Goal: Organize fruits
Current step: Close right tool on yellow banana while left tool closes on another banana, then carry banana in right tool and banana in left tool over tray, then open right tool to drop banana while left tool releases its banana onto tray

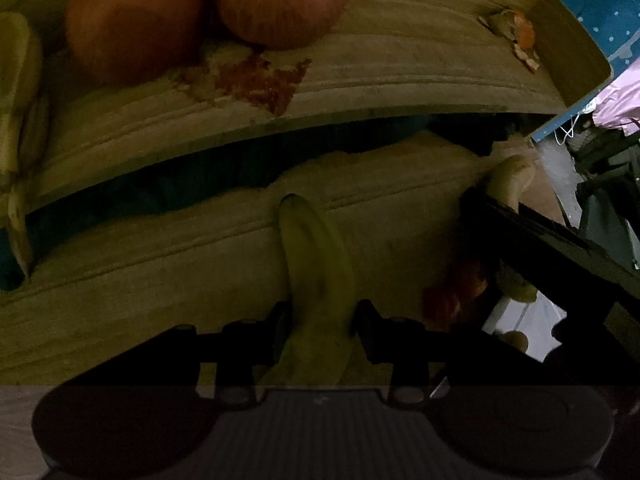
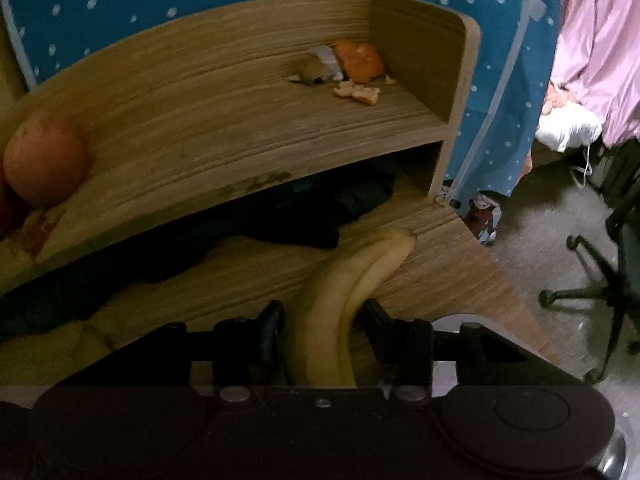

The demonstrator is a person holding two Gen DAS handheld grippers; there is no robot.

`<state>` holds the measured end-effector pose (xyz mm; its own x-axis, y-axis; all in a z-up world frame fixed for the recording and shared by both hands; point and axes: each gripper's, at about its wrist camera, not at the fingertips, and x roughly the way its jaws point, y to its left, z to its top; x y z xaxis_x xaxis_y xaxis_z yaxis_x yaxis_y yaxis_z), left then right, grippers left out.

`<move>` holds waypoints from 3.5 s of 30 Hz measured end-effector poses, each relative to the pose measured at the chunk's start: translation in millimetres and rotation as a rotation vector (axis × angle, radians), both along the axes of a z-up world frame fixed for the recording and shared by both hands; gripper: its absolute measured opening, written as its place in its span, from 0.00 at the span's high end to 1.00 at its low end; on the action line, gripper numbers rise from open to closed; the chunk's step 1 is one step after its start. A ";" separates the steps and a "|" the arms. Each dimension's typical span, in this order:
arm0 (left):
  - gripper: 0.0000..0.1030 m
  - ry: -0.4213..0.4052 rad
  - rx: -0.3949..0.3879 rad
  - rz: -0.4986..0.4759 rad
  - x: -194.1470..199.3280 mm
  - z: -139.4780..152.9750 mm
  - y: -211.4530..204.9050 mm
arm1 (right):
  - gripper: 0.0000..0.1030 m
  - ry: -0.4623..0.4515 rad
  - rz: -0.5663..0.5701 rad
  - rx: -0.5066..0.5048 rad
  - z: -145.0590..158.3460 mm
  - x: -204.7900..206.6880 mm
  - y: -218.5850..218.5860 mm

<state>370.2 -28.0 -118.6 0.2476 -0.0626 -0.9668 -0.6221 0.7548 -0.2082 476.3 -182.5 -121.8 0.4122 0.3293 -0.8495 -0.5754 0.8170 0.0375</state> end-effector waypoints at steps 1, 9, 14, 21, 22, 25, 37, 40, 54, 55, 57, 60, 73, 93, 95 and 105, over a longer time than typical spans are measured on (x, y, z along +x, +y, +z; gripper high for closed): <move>0.61 -0.001 0.000 -0.003 -0.9 -0.2 -0.4 | 0.55 -0.009 0.002 -0.009 -0.3 -1.4 1.3; 0.61 -0.011 0.003 -0.014 -11.9 6.6 -3.0 | 0.65 0.006 0.014 0.073 4.4 -18.2 1.2; 0.61 -0.026 0.011 -0.013 -21.1 13.1 -1.3 | 0.65 0.008 0.026 0.157 20.5 -37.4 0.5; 0.61 -0.052 0.032 -0.009 -39.8 30.3 2.4 | 0.66 0.017 0.019 0.249 46.9 -59.3 -6.0; 0.61 -0.058 0.034 -0.010 -42.1 33.2 2.6 | 0.66 0.014 0.016 0.257 52.1 -63.2 -7.9; 0.61 -0.072 0.043 -0.020 -46.8 40.6 0.6 | 0.66 0.001 0.005 0.271 64.5 -70.9 -14.4; 0.61 -0.136 0.061 -0.149 -41.5 66.6 -31.8 | 0.66 -0.073 -0.122 0.303 102.8 -86.5 -72.9; 0.61 -0.154 0.058 -0.195 -37.3 72.9 -46.7 | 0.66 -0.096 -0.161 0.295 111.2 -90.6 -95.7; 0.61 -0.228 0.025 -0.399 14.0 83.8 -118.9 | 0.65 -0.089 -0.334 0.218 104.6 -84.6 -184.0; 0.61 -0.230 0.024 -0.412 19.6 82.7 -123.0 | 0.65 -0.085 -0.334 0.214 102.7 -82.3 -186.0; 0.61 -0.229 0.020 -0.430 27.7 81.1 -129.9 | 0.65 -0.072 -0.331 0.211 98.2 -75.4 -187.9; 0.61 -0.226 0.008 -0.448 40.0 76.1 -137.7 | 0.65 -0.045 -0.318 0.210 91.0 -65.2 -189.6; 0.61 -0.149 -0.054 -0.413 64.5 43.2 -130.7 | 0.64 0.093 -0.234 0.184 47.3 -6.4 -180.5; 0.54 -0.129 -0.057 -0.397 62.0 40.8 -126.3 | 0.53 0.100 -0.226 0.200 44.8 -3.5 -181.8; 0.50 -0.128 -0.049 -0.390 60.3 43.0 -125.6 | 0.49 0.101 -0.227 0.203 45.7 -5.2 -183.1; 0.40 -0.147 -0.007 -0.376 41.1 59.7 -115.6 | 0.40 0.094 -0.225 0.215 50.7 -23.7 -181.3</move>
<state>411.2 -143.6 -58.9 0.3415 -0.1813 -0.9222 -0.2666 0.9222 -0.2800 452.6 -363.8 -71.1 0.4181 0.4149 -0.8081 -0.3672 0.8909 0.2674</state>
